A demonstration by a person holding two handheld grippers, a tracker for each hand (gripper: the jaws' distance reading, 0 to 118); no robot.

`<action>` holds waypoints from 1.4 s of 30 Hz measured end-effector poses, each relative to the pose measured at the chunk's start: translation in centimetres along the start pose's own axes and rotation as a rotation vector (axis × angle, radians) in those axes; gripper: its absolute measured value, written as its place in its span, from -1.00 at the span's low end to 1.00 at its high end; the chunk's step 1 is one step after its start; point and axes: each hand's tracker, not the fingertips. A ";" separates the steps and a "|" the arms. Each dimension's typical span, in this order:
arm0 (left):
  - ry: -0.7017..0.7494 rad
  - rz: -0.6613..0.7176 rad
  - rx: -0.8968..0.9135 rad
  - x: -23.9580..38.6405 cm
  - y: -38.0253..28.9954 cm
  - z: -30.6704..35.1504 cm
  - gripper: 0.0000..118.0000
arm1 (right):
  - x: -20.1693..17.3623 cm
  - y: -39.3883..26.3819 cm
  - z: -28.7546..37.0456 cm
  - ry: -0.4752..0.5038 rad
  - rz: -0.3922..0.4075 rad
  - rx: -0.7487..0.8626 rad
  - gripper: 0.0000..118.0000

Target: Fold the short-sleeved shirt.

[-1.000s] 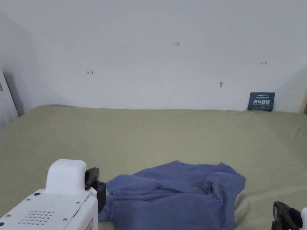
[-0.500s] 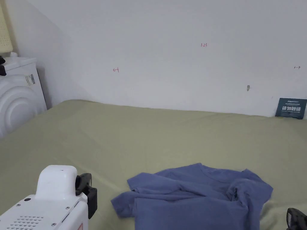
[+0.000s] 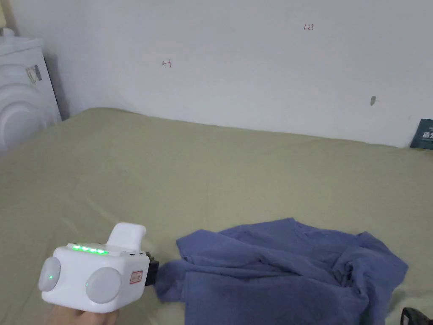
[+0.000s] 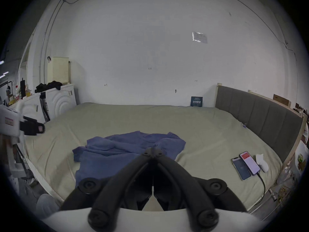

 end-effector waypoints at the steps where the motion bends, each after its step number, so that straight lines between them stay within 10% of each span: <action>1: -0.014 -0.012 -0.042 0.0 0.6 -2.0 -1.00 | 0.1 -0.2 -0.6 -0.002 0.002 -0.014 -0.96; 5: 0.009 0.002 -0.107 -0.7 1.6 -8.5 -0.61 | 0.7 -0.8 -2.4 -0.003 -0.008 -0.061 -0.96; 7: 0.055 -0.008 -0.141 0.0 1.3 -10.0 0.75 | 0.9 -0.9 -3.0 -0.008 -0.008 -0.078 -0.96; 8: 0.058 -0.005 -0.147 0.1 1.2 -10.8 1.00 | 1.0 -0.9 -3.2 -0.012 -0.008 -0.088 -0.96; 19: -0.008 -0.036 -0.163 2.1 -0.1 -9.9 0.49 | 4.1 -0.9 -6.4 -0.015 0.021 -0.151 -0.96; 22: -0.005 -0.025 -0.151 1.6 -0.1 -10.2 -1.00 | 6.5 -0.6 -8.5 -0.038 0.006 -0.189 -0.96; 38: -0.025 0.003 -0.149 2.8 0.3 -9.7 -1.00 | 17.5 2.1 -33.0 -0.032 -0.072 -0.511 -0.93; 42: -0.036 0.014 -0.150 2.7 0.5 -9.9 -1.00 | 17.7 2.0 -36.4 -0.044 -0.100 -0.552 0.79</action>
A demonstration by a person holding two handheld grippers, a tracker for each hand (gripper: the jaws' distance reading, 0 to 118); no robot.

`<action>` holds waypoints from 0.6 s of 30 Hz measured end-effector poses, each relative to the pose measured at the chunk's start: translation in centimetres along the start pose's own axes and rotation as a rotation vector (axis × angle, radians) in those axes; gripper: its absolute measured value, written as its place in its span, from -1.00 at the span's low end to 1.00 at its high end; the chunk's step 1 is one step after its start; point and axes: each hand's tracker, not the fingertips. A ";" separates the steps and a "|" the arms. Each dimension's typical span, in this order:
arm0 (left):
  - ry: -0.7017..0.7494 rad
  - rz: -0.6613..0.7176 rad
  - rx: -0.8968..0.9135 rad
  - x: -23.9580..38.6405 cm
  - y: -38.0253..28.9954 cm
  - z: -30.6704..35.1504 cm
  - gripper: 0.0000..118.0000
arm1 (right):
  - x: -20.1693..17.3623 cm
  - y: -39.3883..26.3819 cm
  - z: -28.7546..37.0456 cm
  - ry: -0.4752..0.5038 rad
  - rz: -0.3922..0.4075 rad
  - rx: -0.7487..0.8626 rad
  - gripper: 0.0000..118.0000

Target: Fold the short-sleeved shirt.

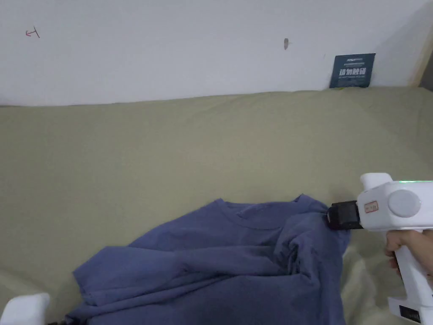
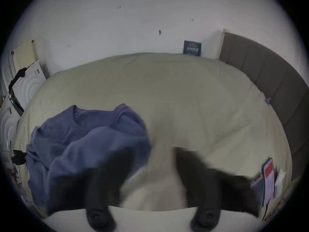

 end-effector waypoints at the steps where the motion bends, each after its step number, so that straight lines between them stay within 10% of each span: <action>1: -0.002 0.002 -0.001 0.0 0.1 -0.1 -1.00 | -0.2 0.2 -0.6 -0.002 -0.003 -0.008 0.79; 11: 0.000 0.004 -0.003 -0.1 0.7 -0.2 -0.99 | -3.6 -1.4 2.4 -0.043 0.182 0.003 0.69; 13: -0.002 0.007 -0.011 -0.3 0.9 0.5 -0.99 | -3.3 -1.7 4.5 0.000 0.184 -0.014 0.18; 15: 0.008 0.013 -0.011 -0.9 1.3 1.8 -0.99 | -2.8 -1.3 7.0 0.000 0.162 0.034 -0.89; 18: -0.011 0.061 0.032 -3.1 1.8 4.8 -0.99 | -1.3 -0.6 12.2 0.031 0.097 0.112 -0.89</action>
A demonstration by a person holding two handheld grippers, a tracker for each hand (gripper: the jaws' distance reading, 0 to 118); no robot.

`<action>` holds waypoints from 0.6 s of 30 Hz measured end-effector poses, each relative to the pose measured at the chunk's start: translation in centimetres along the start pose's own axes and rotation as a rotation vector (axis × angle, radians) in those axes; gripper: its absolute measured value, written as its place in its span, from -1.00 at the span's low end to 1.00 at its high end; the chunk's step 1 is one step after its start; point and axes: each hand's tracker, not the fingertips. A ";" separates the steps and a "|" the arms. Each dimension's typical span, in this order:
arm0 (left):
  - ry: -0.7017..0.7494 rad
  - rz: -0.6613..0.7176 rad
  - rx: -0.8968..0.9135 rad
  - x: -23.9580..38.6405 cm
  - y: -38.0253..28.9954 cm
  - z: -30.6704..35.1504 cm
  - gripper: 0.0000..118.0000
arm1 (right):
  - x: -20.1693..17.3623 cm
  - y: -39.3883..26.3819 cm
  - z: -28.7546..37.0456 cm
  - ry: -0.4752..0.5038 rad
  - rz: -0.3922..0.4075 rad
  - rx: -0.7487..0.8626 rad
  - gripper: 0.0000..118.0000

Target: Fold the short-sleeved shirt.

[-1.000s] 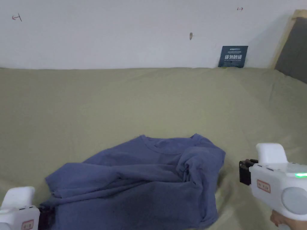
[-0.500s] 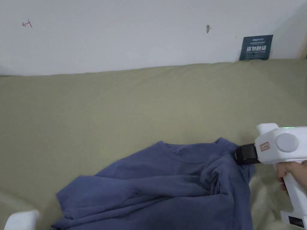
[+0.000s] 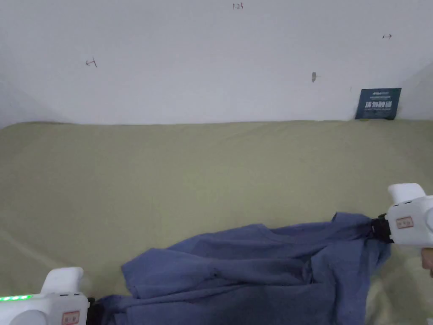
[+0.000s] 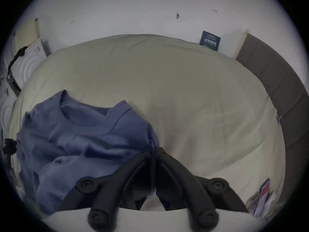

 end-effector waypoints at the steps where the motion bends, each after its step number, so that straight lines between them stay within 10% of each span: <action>1: 0.008 0.014 0.020 -0.5 0.6 1.4 -0.99 | 0.5 0.4 1.9 0.000 -0.004 0.017 -0.89; 18: 0.118 -0.062 0.439 0.5 10.0 26.3 -0.99 | 4.5 3.9 28.1 -0.036 -0.069 0.371 -0.89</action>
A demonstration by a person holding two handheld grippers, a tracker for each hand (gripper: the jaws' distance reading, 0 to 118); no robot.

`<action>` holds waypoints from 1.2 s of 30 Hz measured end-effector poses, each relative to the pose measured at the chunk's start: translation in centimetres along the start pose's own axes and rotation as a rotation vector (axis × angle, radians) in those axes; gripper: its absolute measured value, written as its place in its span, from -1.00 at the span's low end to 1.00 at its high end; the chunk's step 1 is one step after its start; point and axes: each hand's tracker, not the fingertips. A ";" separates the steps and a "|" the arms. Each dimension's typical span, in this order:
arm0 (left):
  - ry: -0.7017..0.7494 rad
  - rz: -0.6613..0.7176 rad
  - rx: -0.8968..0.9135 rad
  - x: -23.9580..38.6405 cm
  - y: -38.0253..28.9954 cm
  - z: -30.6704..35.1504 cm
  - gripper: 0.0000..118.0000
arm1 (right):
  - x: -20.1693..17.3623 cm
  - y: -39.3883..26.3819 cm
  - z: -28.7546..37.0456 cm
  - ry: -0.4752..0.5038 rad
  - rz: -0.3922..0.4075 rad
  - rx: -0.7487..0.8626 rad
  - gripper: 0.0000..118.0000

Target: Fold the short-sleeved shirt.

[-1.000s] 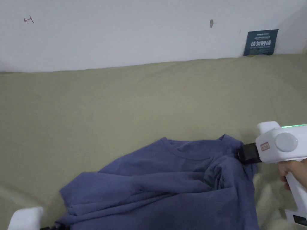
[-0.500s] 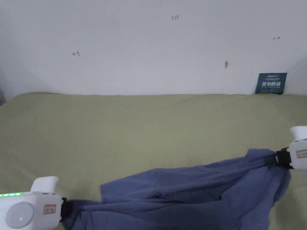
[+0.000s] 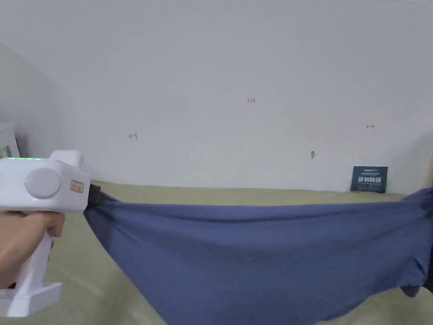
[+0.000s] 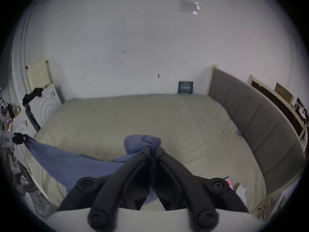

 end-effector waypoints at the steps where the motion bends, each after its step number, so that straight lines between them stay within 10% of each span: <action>1: 0.006 -0.004 0.015 0.2 0.8 0.7 -0.99 | 0.1 0.5 0.7 -0.001 -0.003 0.013 -0.89; 36: 0.142 0.065 0.203 2.9 15.9 -16.5 -0.99 | -2.9 12.9 -17.1 -0.109 -0.002 0.163 -0.89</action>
